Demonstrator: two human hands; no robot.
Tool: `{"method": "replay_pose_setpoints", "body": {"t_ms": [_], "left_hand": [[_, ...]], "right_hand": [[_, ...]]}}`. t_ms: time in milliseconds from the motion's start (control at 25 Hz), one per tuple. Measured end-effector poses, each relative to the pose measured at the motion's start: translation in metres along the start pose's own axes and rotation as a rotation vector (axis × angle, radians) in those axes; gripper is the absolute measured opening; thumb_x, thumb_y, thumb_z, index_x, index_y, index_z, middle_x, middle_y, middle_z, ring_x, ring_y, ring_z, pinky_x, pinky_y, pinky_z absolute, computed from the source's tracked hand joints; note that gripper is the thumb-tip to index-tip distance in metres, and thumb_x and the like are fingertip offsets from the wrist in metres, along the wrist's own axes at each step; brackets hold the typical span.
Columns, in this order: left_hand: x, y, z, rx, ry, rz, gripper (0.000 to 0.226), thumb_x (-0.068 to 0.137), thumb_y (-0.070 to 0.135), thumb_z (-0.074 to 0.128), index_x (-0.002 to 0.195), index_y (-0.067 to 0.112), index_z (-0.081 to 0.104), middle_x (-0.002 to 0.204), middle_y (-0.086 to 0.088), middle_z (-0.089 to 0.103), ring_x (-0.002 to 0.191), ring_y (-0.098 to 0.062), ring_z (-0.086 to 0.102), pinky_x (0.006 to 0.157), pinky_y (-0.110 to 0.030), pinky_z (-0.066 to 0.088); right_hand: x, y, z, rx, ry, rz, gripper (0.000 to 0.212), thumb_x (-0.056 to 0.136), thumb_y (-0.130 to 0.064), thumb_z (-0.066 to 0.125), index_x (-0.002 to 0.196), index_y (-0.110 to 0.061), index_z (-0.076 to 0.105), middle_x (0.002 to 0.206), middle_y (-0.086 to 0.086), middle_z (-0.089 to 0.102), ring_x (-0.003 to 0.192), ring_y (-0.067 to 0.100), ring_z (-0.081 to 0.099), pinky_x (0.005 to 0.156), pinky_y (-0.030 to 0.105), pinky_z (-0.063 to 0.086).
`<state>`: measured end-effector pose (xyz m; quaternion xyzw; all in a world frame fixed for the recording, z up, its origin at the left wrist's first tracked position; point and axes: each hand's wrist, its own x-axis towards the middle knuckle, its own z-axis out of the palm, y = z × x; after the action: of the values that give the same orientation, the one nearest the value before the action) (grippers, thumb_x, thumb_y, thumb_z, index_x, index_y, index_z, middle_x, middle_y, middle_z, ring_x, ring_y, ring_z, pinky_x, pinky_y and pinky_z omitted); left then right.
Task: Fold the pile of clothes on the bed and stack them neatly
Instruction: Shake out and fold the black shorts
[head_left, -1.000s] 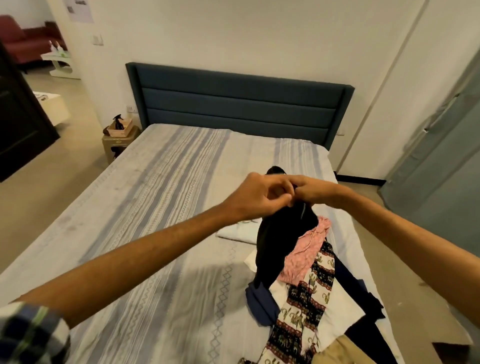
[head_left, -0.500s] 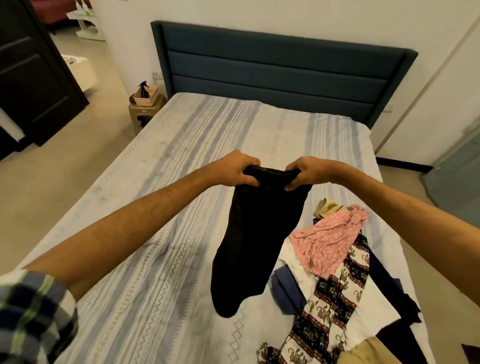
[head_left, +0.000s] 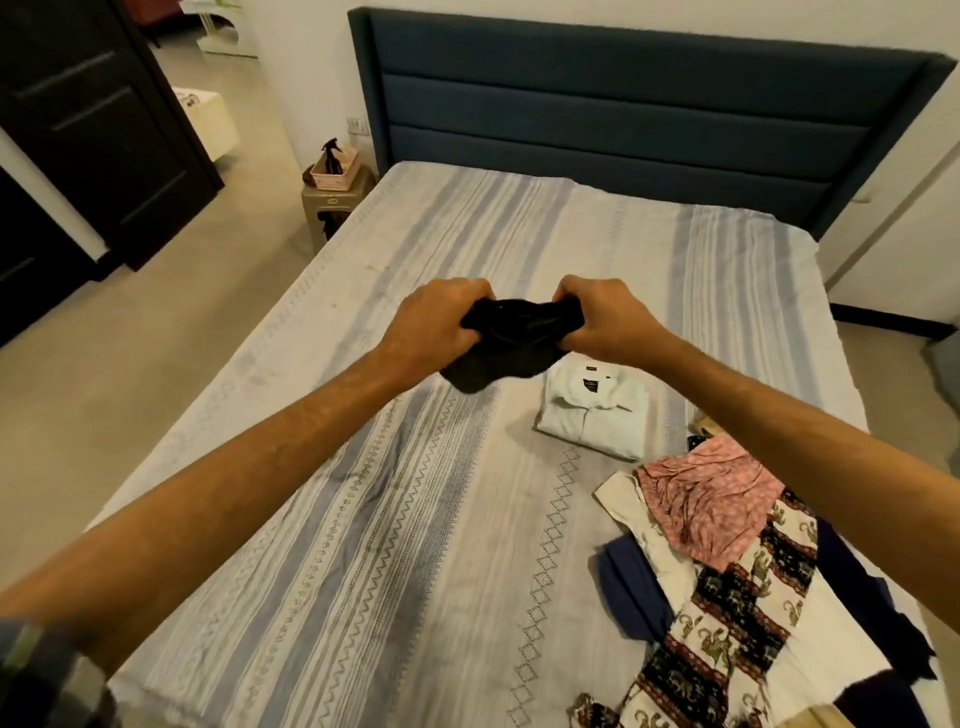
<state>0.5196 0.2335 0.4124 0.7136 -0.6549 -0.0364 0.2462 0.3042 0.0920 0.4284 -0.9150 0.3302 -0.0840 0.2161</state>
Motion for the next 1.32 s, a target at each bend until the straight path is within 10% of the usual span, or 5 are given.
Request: {"method": "replay_pose_setpoints", "body": {"t_ms": [440, 560, 720, 1000, 1320], "left_hand": [[-0.352, -0.069, 0.306, -0.249, -0.634, -0.372, 0.028, 0.09, 0.026, 0.068, 0.094, 0.051, 0.056, 0.099, 0.021, 0.063, 0.095, -0.001, 0.062, 0.09, -0.028, 0.053], [-0.443, -0.078, 0.371, -0.34, -0.903, -0.365, 0.027, 0.095, 0.032, 0.057, 0.112, 0.053, 0.062, 0.113, 0.022, 0.063, 0.113, -0.004, 0.062, 0.108, -0.026, 0.044], [-0.464, -0.084, 0.374, -0.483, -1.117, -0.296, 0.023, 0.086, 0.057, 0.042, 0.098, 0.074, 0.051, 0.113, 0.025, 0.065, 0.111, 0.001, 0.06, 0.112, -0.027, 0.043], [-0.318, -0.162, 0.367, -0.798, -0.228, -0.7, 0.057, 0.079, 0.034, 0.087, 0.128, 0.038, 0.058, 0.114, 0.009, 0.072, 0.101, -0.011, 0.072, 0.089, -0.034, 0.059], [-0.366, -0.151, 0.453, -0.806, -0.062, -1.167, 0.056, 0.089, 0.024, 0.083, 0.136, 0.018, 0.054, 0.126, 0.005, 0.058, 0.122, -0.017, 0.057, 0.102, -0.028, 0.045]], "right_hand": [[-0.231, 0.073, 0.385, -0.19, -0.551, 0.171, 0.066, 0.076, -0.015, 0.078, 0.13, -0.019, 0.04, 0.097, 0.012, 0.071, 0.09, 0.034, 0.067, 0.085, 0.037, 0.055], [-0.307, 0.076, 0.473, -0.173, -1.013, 0.071, 0.041, 0.104, -0.026, 0.051, 0.143, -0.023, 0.038, 0.137, 0.023, 0.055, 0.129, 0.038, 0.052, 0.092, 0.04, 0.036], [-0.33, 0.081, 0.483, 0.168, -1.048, 0.2, 0.035, 0.1, -0.023, 0.057, 0.135, -0.021, 0.057, 0.124, 0.0, 0.06, 0.116, 0.023, 0.059, 0.087, 0.024, 0.04], [-0.152, 0.134, 0.44, 0.651, -0.434, 0.389, 0.037, 0.079, -0.028, 0.086, 0.112, -0.033, 0.069, 0.103, -0.007, 0.074, 0.092, 0.006, 0.069, 0.084, 0.034, 0.056], [-0.205, 0.144, 0.568, 0.775, -0.077, 0.999, 0.054, 0.087, -0.043, 0.08, 0.131, -0.022, 0.057, 0.133, 0.005, 0.059, 0.116, 0.024, 0.061, 0.099, 0.037, 0.053]]}}
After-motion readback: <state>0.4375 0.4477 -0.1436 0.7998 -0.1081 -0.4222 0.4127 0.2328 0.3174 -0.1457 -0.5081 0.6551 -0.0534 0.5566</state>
